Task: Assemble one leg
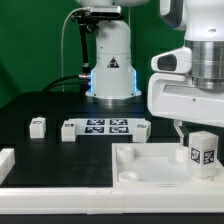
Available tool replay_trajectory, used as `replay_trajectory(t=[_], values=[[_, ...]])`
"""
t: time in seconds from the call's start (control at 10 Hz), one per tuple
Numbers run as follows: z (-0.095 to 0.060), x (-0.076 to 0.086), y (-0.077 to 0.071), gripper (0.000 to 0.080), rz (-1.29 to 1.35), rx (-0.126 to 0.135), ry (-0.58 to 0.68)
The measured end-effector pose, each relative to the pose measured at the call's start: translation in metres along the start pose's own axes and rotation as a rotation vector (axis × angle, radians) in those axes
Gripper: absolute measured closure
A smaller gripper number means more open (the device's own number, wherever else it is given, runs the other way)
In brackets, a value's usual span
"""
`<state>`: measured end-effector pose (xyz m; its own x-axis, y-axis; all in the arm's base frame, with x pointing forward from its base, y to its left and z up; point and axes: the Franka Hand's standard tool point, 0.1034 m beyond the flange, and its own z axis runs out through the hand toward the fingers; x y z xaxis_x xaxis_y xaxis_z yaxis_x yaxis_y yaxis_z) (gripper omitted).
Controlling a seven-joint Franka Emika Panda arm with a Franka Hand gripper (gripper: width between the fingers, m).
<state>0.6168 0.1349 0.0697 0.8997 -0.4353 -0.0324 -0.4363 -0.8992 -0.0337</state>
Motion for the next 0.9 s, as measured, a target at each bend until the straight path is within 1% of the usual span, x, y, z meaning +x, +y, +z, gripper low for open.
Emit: replay_trajectory(t=[0.4, 0.8, 0.9], values=[[-0.001, -0.003, -0.002, 0.0151, -0.436, -0.005, -0.01], [-0.001, 0.005, 0.009, 0.0151, -0.832, -0.02, -0.018], [-0.001, 0.006, 0.011, 0.0151, -0.825, -0.02, -0.016]])
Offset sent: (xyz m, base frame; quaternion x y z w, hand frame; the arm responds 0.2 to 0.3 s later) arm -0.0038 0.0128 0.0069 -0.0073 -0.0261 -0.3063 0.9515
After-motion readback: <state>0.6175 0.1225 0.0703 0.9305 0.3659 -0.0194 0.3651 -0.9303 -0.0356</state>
